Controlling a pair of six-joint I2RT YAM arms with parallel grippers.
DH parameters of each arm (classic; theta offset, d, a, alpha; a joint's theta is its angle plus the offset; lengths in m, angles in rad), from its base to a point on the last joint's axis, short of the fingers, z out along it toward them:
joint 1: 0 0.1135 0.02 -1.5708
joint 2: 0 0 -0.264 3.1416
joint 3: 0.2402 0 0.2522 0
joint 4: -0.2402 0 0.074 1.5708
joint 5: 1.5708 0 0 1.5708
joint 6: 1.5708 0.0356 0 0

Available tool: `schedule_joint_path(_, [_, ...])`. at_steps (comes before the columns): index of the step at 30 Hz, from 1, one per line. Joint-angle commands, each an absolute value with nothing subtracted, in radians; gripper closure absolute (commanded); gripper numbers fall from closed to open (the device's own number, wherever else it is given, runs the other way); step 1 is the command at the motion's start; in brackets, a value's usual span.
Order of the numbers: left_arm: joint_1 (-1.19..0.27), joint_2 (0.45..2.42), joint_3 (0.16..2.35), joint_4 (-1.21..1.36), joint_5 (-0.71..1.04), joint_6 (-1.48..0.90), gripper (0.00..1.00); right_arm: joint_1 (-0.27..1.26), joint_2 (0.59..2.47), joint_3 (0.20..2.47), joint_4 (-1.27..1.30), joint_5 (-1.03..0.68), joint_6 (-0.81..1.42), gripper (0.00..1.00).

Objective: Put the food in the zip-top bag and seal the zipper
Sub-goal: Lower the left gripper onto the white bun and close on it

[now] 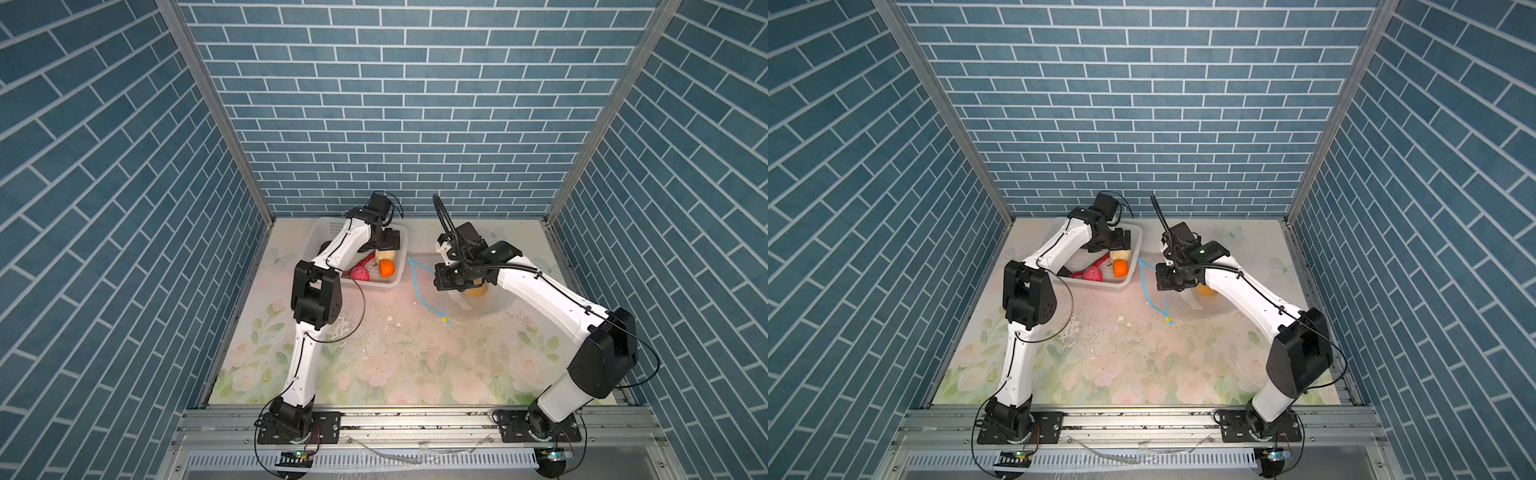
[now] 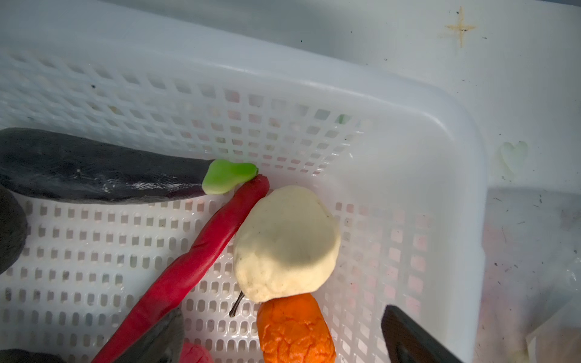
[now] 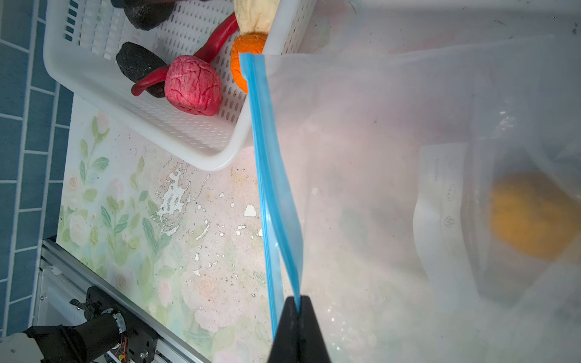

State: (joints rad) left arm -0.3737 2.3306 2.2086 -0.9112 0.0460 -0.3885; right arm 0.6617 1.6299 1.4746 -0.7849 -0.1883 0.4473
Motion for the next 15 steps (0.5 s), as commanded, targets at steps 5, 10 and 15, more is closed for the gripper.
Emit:
schedule_joint_path(5, [-0.357,2.376,2.251,-0.92,0.04,-0.399,0.01,0.652,1.659,1.511,-0.799,-0.196,0.426,1.0])
schedule_joint_path(10, [-0.356,2.382,2.247,-0.895,0.045,-0.399,0.01,0.65,1.672,1.513,-0.796,-0.204,0.428,1.0])
schedule_joint_path(15, [-0.356,2.403,2.262,-0.888,0.051,-0.396,0.01,0.65,1.683,1.516,-0.792,-0.212,0.43,1.0])
